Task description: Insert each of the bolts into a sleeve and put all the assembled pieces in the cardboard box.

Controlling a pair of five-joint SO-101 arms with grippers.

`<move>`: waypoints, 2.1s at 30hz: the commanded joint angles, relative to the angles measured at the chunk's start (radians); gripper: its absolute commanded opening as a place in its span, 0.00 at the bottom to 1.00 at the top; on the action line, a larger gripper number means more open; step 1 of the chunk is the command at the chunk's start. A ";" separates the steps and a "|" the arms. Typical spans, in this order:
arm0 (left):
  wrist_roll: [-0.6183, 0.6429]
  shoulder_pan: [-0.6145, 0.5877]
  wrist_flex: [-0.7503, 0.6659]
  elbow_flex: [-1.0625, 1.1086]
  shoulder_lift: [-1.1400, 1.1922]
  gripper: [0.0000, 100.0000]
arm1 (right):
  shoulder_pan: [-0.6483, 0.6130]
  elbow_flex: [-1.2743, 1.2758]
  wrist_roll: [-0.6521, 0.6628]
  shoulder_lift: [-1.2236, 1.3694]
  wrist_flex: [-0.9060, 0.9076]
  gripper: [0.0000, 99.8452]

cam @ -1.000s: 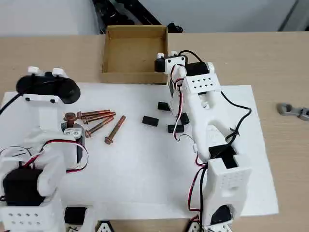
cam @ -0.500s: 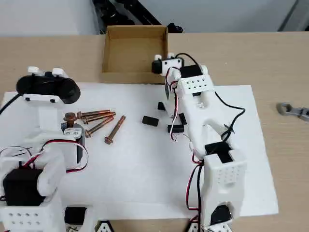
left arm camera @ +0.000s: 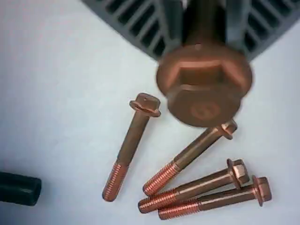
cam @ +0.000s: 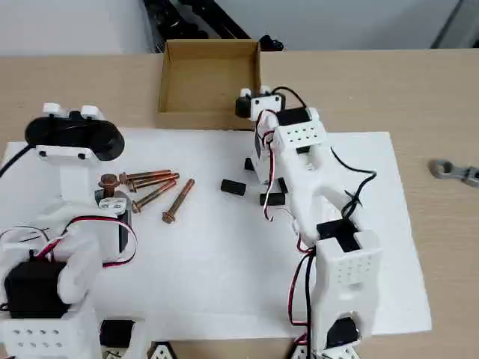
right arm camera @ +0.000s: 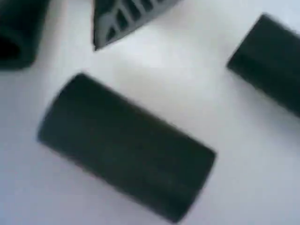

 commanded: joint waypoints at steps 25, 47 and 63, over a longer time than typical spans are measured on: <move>-0.011 0.003 -0.032 -0.005 -0.018 0.00 | -0.010 0.140 -0.011 -0.008 -0.111 0.04; -0.011 0.003 -0.034 -0.010 -0.021 0.00 | -0.010 -0.083 -0.003 -0.180 0.116 0.04; -0.011 0.003 -0.118 -0.010 -0.021 0.00 | -0.010 -0.087 -0.003 -0.631 0.159 0.04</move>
